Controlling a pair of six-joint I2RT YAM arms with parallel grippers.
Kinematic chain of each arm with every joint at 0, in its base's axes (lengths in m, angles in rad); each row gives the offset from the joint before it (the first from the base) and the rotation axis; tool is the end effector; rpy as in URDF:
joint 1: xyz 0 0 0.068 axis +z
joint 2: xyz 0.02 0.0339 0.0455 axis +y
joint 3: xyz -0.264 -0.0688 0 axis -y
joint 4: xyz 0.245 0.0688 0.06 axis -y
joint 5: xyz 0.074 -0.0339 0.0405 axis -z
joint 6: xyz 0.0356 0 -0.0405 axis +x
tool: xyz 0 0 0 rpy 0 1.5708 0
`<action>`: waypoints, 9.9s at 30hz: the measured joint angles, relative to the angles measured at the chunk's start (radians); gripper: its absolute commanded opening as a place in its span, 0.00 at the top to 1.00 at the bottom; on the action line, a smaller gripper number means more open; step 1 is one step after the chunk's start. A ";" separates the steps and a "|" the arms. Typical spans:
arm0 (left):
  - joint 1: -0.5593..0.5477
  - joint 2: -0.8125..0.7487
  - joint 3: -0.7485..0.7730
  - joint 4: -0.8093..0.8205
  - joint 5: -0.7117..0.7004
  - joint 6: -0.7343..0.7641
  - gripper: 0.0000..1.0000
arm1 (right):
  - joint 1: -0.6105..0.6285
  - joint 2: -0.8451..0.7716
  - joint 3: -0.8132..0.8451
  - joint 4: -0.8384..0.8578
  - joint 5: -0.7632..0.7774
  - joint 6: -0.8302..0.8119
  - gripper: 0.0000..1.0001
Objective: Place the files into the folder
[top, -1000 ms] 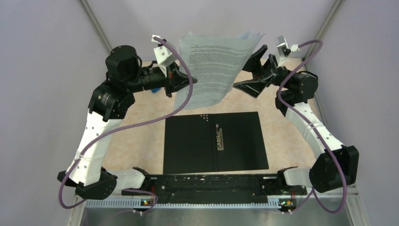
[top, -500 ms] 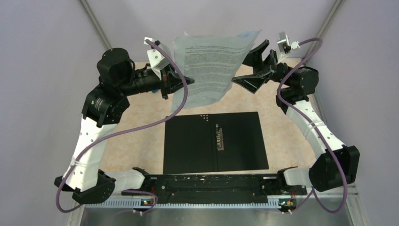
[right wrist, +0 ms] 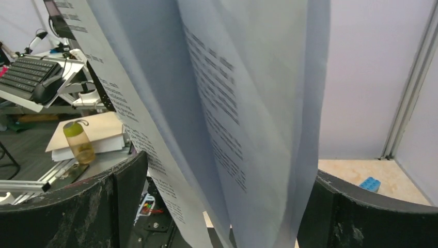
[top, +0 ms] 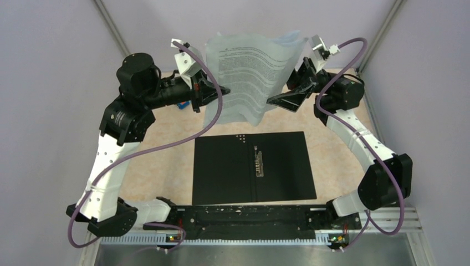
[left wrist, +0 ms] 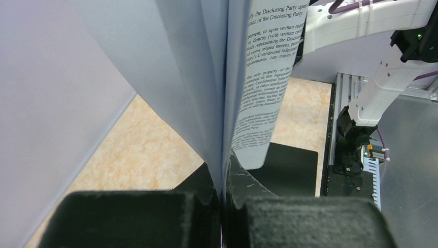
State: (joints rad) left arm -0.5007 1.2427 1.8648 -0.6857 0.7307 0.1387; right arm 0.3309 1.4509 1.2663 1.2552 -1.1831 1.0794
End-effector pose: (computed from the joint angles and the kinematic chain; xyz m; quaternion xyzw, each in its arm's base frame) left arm 0.1635 -0.1165 0.5486 0.4461 0.5698 -0.3713 0.5818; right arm 0.2562 0.1229 0.4664 -0.4278 0.3887 0.6264 0.5230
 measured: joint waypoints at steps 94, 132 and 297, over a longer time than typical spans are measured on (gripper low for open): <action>0.166 0.615 -0.726 1.353 -0.199 -0.193 0.38 | -0.098 0.539 -0.138 -0.104 0.395 -0.579 0.53; 0.151 0.573 -0.782 1.395 -0.095 -0.355 0.43 | -0.122 0.549 -0.208 -0.007 0.390 -0.481 0.62; 0.100 0.763 -0.634 1.673 -0.020 -0.503 0.51 | -0.162 0.589 -0.187 -0.037 0.473 -0.449 0.24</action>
State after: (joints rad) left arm -0.4007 2.0060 1.2312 0.9874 0.7109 -0.3641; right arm 0.1692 2.0403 1.0798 1.2182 -0.7101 0.6304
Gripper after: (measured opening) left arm 0.453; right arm 0.753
